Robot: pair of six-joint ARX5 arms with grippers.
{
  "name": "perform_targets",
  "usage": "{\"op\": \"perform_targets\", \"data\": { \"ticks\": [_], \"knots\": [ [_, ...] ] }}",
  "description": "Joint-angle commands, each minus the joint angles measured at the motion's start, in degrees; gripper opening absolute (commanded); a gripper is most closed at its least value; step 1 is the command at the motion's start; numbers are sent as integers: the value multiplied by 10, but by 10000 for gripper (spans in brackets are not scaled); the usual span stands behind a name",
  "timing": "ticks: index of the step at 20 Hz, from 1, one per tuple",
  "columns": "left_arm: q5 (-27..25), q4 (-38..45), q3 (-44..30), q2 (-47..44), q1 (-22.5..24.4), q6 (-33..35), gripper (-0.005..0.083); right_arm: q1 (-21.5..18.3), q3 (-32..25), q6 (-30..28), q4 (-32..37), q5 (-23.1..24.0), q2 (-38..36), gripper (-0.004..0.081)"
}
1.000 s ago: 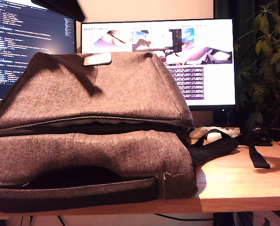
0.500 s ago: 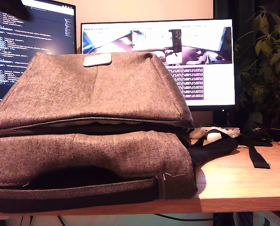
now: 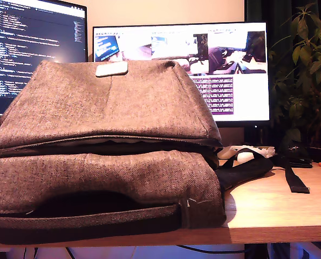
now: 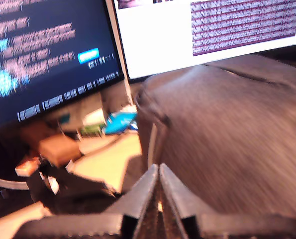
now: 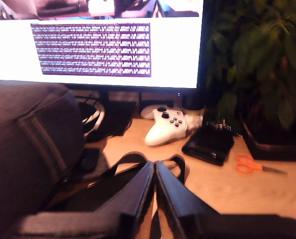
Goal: Pack the pair of socks inside the grey Google backpack
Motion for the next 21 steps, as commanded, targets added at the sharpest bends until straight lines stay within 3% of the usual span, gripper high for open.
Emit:
{"op": "perform_targets", "data": {
  "ticks": [1, 7, 21],
  "knots": [
    [-7, -12, -15, -46, 1, -17, -24, 0, -12, 2, -31, 0, -45, -10],
    [-9, -94, -15, -164, 1, -17, -24, 0, -11, -6, -113, 0, -155, -10],
    [-9, -271, -15, -177, 1, -17, -24, 0, -11, -6, -323, 0, -153, -10]
  ]
}}
